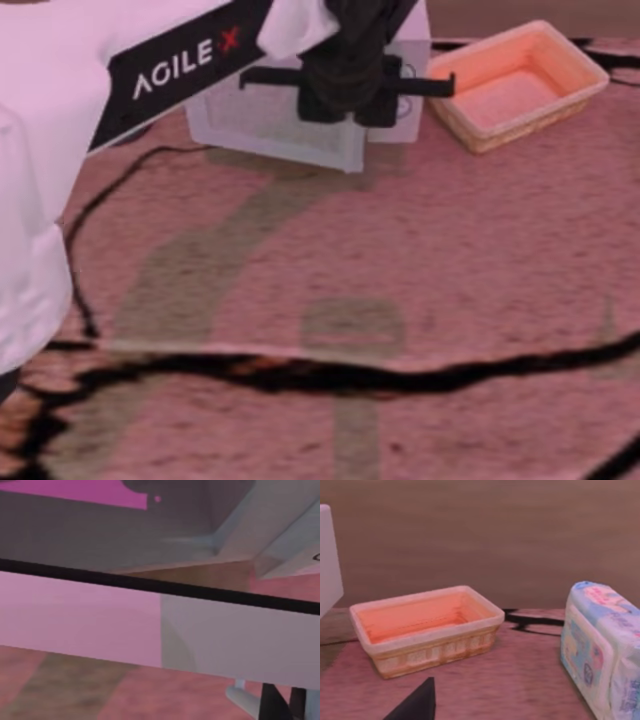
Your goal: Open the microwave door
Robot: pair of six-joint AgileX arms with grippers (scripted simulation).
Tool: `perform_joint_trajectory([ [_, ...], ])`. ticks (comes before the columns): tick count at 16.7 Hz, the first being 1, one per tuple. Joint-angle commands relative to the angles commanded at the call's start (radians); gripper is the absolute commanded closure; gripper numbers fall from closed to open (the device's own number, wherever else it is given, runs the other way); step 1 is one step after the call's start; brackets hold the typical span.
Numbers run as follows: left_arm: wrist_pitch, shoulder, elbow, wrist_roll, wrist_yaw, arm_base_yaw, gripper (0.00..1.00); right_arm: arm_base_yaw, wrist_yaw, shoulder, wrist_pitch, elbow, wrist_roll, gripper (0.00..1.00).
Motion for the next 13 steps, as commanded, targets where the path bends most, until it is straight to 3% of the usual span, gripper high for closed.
perform_joint_trajectory([
  [13,0.044,-0.05,-0.072,0.042,0.02,0.004,1.0,0.0,0.0,0.0,0.0,0.0,0.0,0.0],
])
